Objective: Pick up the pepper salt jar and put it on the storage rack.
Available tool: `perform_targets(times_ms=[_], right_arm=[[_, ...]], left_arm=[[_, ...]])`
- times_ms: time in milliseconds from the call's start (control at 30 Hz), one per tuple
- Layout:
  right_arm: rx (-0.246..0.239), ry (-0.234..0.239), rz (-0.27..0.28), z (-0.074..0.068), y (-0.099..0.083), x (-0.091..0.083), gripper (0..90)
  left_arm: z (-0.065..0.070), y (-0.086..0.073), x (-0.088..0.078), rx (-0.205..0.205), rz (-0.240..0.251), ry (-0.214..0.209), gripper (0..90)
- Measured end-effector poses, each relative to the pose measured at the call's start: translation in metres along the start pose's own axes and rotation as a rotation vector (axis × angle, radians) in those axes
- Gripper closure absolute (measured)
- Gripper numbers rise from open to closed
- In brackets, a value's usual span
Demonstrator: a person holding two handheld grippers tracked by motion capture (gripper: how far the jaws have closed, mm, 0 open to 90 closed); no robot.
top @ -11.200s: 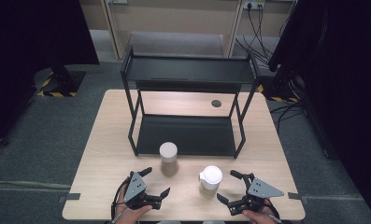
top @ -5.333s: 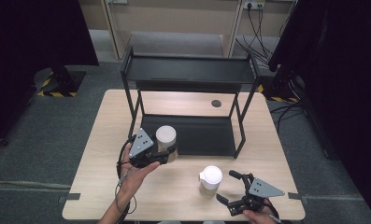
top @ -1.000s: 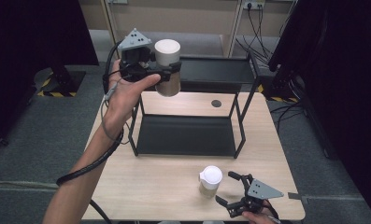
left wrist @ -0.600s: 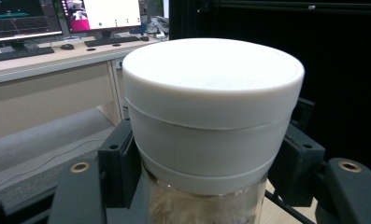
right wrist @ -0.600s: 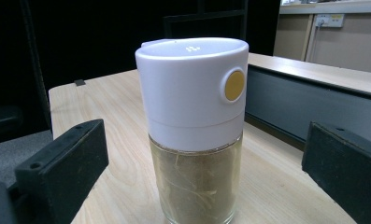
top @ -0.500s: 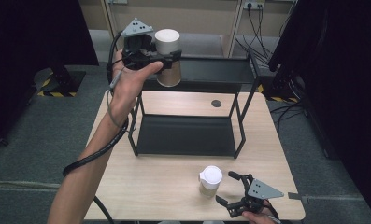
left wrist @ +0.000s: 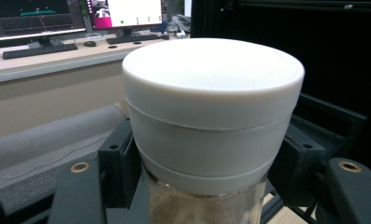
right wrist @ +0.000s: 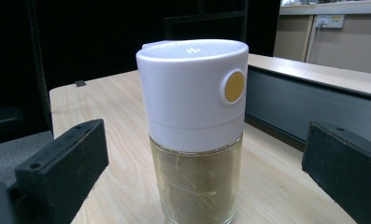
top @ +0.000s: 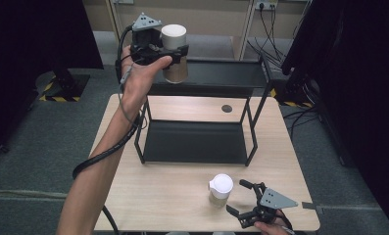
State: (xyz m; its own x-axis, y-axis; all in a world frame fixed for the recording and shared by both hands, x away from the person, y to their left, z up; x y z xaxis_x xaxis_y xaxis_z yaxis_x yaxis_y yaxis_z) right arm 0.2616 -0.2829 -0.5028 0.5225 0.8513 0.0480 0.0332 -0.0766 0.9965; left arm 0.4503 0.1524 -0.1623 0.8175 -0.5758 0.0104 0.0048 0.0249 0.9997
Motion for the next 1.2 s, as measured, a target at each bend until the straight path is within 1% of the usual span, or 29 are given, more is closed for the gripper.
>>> perform_targets(times_ms=[167, 233, 333, 500, 700, 867, 1000, 1200], right_arm=[[-0.001, -0.001, 0.002, 0.0, 0.0, -0.001, 1.0], [-0.001, -0.002, 0.003, 0.0, 0.0, -0.001, 1.0], [0.0, -0.001, 0.002, 0.0, 0.0, -0.001, 1.0], [-0.003, 0.002, 0.001, -0.001, 0.0, -0.001, 1.0], [-0.003, 0.002, 0.001, 0.0, 0.0, -0.001, 1.0], [-0.005, 0.001, 0.002, 0.0, 0.0, -0.002, 1.0], [-0.004, 0.001, 0.002, 0.0, 0.0, -0.002, 1.0], [-0.004, 0.002, 0.002, 0.0, 0.0, -0.002, 1.0]], left_arm=[[-0.005, -0.003, 0.005, 0.006, 0.002, 0.027, 35.1], [-0.007, -0.003, 0.006, 0.001, 0.006, 0.035, 35.1], [-0.008, -0.005, 0.008, 0.009, 0.004, 0.046, 35.1], [-0.012, -0.011, 0.014, -0.003, 0.0, 0.07, 35.1], [-0.015, -0.013, 0.018, -0.001, 0.0, 0.086, 35.1], [-0.016, -0.015, 0.02, 0.001, -0.001, 0.085, 35.1], [-0.016, -0.017, 0.02, 0.01, -0.006, 0.085, 35.1], [-0.015, -0.018, 0.02, 0.023, -0.001, 0.084, 35.0]])
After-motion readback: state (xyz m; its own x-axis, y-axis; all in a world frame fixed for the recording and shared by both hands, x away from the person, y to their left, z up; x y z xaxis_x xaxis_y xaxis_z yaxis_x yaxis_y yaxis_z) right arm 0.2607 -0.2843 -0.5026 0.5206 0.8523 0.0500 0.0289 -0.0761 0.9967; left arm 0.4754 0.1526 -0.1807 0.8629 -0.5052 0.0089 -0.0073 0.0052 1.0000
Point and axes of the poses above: each handheld gripper's, and its own axes: x roughly forward along the jaws, y roughly out of its top, z roughly to its right, the point moved 9 cm from there along x, roughly forward along the jaws, and after that the axes turned 13 degrees about z, right-handed, at the moved point
